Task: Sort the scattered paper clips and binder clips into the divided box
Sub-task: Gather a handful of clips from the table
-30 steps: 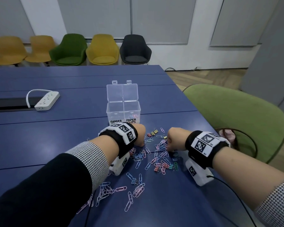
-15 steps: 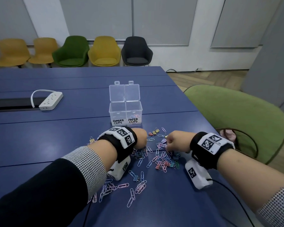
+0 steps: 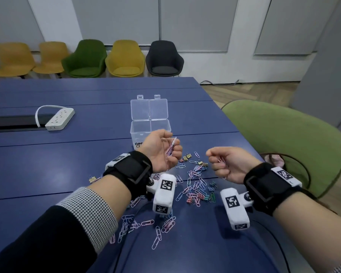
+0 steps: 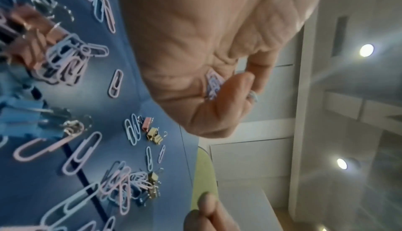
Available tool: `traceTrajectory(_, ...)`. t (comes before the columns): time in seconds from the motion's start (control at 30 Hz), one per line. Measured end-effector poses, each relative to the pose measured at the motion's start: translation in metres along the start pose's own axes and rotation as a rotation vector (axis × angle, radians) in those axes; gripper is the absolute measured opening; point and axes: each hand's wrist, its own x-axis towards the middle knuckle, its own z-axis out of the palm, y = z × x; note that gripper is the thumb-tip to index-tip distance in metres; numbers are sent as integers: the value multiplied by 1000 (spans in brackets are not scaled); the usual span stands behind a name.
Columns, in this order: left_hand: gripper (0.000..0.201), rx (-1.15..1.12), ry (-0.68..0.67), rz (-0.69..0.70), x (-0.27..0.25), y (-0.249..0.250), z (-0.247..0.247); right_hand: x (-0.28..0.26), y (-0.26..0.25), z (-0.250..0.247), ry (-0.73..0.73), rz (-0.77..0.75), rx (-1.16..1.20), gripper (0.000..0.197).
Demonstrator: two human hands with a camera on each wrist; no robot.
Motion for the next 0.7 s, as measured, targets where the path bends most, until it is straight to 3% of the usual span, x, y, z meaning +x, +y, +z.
traceTrajectory(0.1, 27, 156, 78, -40, 8, -7, 3, 3, 3, 8, 99, 3, -562, 27)
traceTrajectory(0.23, 19, 368, 165, -106, 12, -13, 8, 1, -2, 19, 162, -45, -1382, 32)
traceTrajectory(0.3, 18, 512, 214, -129, 15, -17, 12, 1, -1, 25, 143, -22, -1616, 44)
traceTrajectory(0.4, 19, 1076, 260, -101, 13, -22, 20, 3, 6, 32, 120, 4, -1738, 50)
traceTrajectory(0.5, 32, 1705, 204, -82, 11, -29, 28, 6, 9, 39, 81, 7, -1803, 37)
traceTrajectory(0.57, 33, 1871, 180, -94, 13, -35, 31, 9, 10, 43, 62, 29, -1833, 30)
traceTrajectory(0.7, 26, 2044, 180, -78, 16, -40, 38, 9, 11, 45, 73, 32, -1854, 37)
